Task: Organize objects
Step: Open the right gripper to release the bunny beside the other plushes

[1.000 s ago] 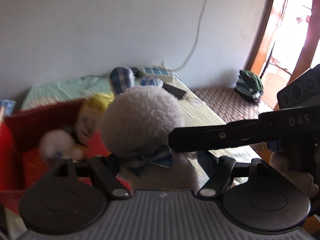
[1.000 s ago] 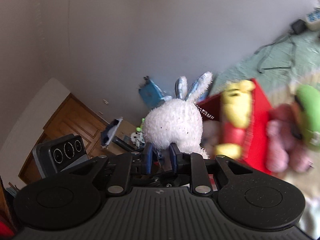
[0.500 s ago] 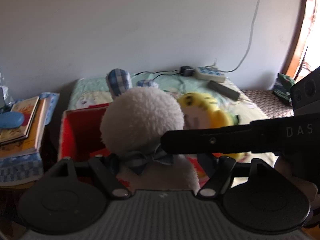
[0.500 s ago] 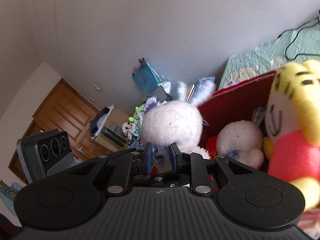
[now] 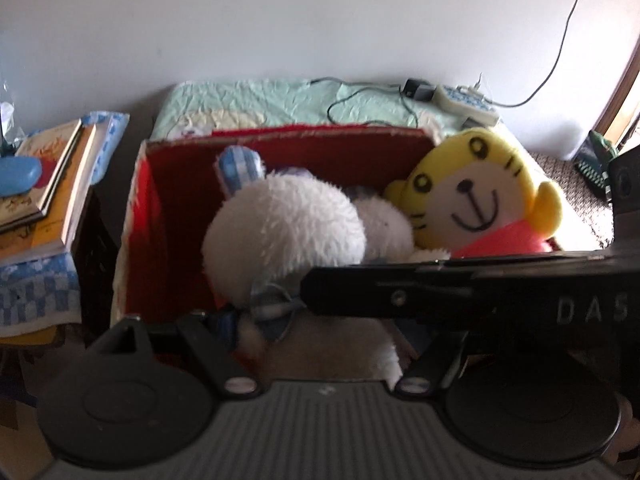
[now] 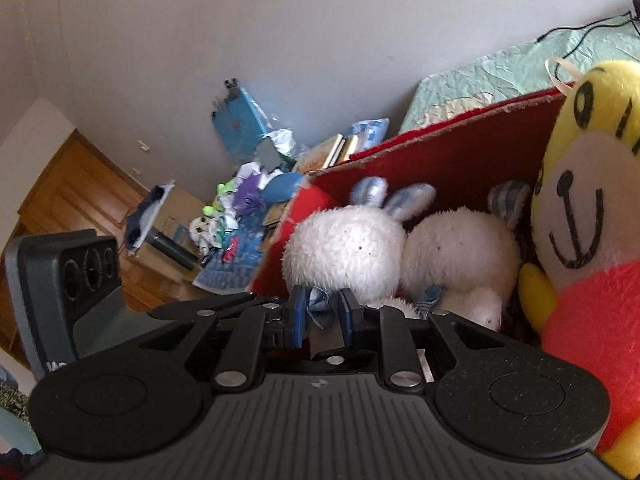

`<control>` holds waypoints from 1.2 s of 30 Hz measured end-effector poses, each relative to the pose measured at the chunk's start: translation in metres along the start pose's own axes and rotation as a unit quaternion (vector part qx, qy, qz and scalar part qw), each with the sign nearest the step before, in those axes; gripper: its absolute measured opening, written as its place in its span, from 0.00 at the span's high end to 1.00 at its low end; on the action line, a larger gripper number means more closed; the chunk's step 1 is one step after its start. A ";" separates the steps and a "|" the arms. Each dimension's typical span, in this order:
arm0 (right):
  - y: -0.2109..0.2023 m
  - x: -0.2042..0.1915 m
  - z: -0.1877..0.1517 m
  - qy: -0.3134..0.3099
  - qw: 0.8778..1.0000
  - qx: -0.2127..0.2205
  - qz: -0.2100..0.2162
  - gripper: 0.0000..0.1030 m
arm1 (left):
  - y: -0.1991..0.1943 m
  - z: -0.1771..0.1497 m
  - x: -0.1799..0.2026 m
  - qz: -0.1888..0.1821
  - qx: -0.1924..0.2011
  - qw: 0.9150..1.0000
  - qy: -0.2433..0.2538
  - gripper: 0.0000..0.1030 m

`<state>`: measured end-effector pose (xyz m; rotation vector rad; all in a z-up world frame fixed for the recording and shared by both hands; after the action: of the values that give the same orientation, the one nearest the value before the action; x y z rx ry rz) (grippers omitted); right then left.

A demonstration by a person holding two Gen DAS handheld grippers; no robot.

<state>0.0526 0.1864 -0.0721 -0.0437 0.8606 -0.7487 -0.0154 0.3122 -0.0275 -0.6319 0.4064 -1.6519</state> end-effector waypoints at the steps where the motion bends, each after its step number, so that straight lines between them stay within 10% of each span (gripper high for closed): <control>1: 0.004 0.002 0.000 0.002 1.000 -0.004 -0.006 0.79 | 0.002 -0.001 -0.002 -0.002 -0.003 1.000 -0.003 0.25; 36: 0.012 0.009 -0.006 0.058 0.998 -0.009 -0.035 0.79 | -0.029 0.005 0.014 0.078 0.004 0.995 0.067 0.17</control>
<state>0.0594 0.1912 -0.0859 -0.0474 0.9810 -0.8140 -0.0365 0.3046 -0.0039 -0.4731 0.5326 -1.5491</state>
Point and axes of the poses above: each gripper's, at about its wrist camera, not at the fingertips, and y roughly the way its jaws point, x to its right, z to its top, the point moved 1 cm from there along y, roughly the way its jaws point, and after that the axes turned 14 degrees about x, right-handed, at the moved point
